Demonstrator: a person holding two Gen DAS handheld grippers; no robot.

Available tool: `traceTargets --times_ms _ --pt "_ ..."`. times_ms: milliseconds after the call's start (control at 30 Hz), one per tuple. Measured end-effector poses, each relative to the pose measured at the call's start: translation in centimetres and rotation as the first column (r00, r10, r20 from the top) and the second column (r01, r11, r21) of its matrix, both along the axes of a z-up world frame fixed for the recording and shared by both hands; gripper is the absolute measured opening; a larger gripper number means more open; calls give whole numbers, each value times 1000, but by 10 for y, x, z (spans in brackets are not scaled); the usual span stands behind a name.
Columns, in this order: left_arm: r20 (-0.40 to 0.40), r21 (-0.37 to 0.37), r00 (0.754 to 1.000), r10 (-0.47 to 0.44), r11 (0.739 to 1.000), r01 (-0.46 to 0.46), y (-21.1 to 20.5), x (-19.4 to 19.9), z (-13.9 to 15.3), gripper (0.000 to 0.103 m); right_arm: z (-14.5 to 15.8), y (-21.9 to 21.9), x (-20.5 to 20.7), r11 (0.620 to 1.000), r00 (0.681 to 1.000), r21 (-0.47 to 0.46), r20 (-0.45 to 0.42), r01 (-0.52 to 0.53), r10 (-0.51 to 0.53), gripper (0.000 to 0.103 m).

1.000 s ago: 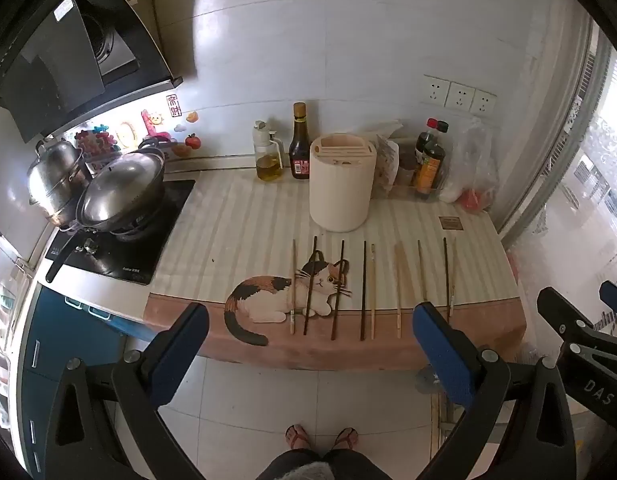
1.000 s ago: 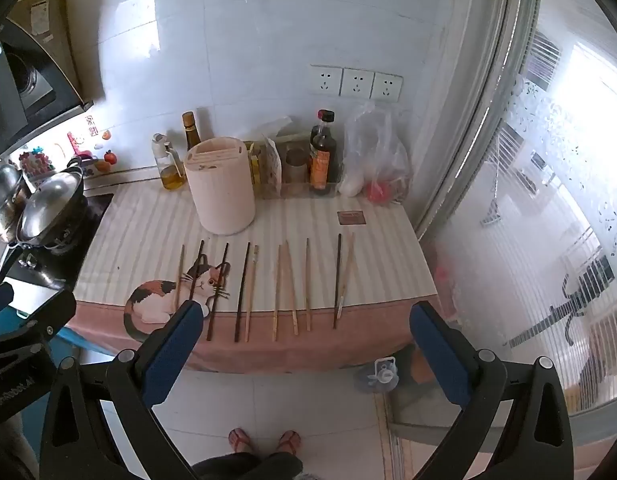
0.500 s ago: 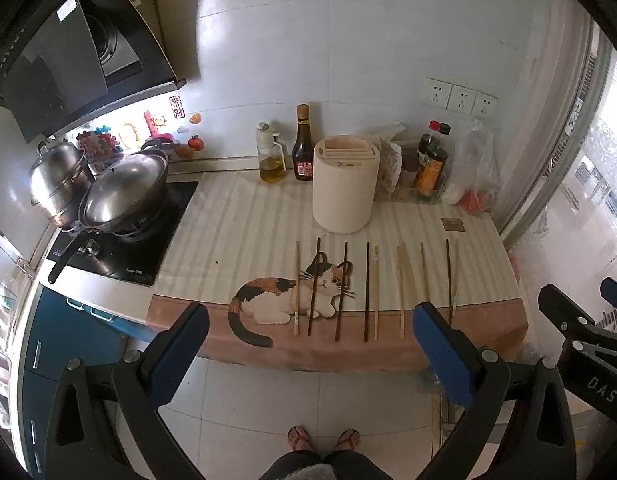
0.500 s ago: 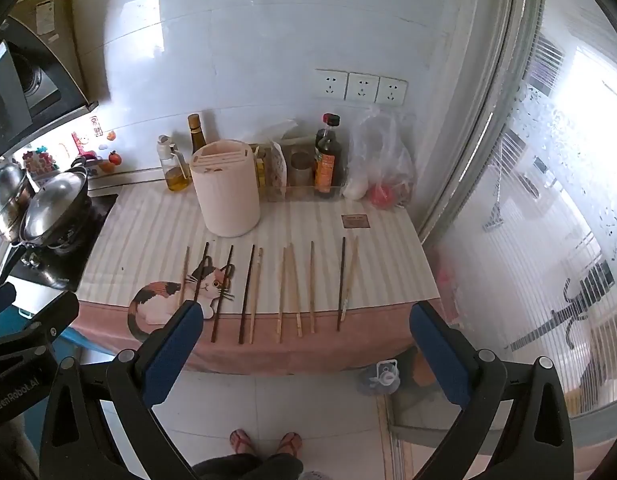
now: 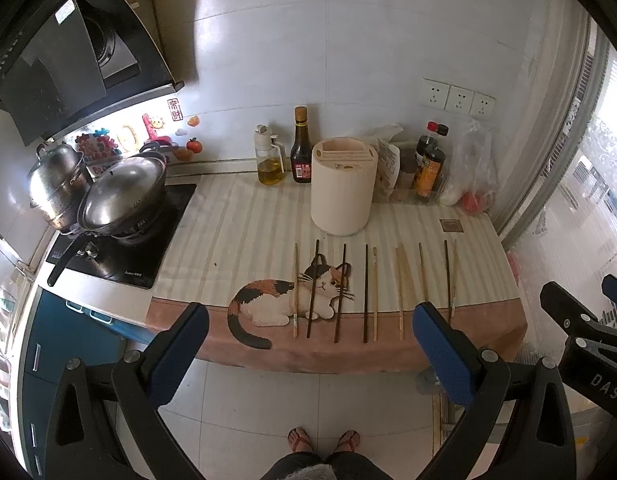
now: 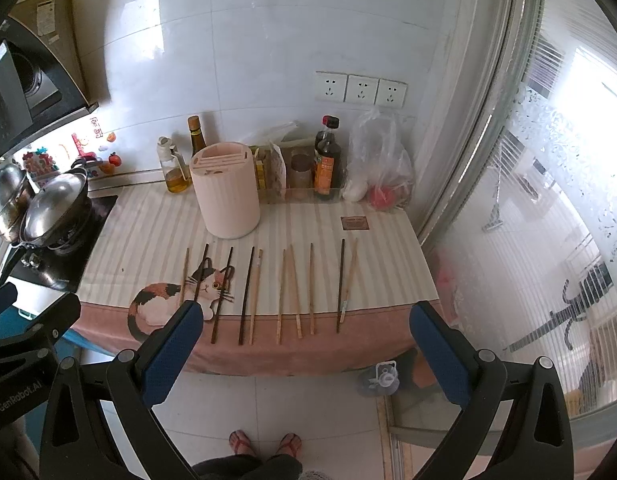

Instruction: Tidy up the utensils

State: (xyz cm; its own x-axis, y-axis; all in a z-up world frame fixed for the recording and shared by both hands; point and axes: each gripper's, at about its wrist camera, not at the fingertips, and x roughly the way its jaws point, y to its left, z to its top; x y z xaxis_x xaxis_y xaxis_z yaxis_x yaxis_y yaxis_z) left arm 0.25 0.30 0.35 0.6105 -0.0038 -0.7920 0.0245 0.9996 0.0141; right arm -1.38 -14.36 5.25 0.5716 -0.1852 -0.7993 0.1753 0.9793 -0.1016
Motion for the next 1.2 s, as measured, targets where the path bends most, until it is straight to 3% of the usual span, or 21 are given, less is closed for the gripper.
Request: traceTargets --times_ms 1200 --pt "41 3 999 12 1000 -12 1 -5 7 103 5 -1 3 1000 1000 0 17 -11 11 103"
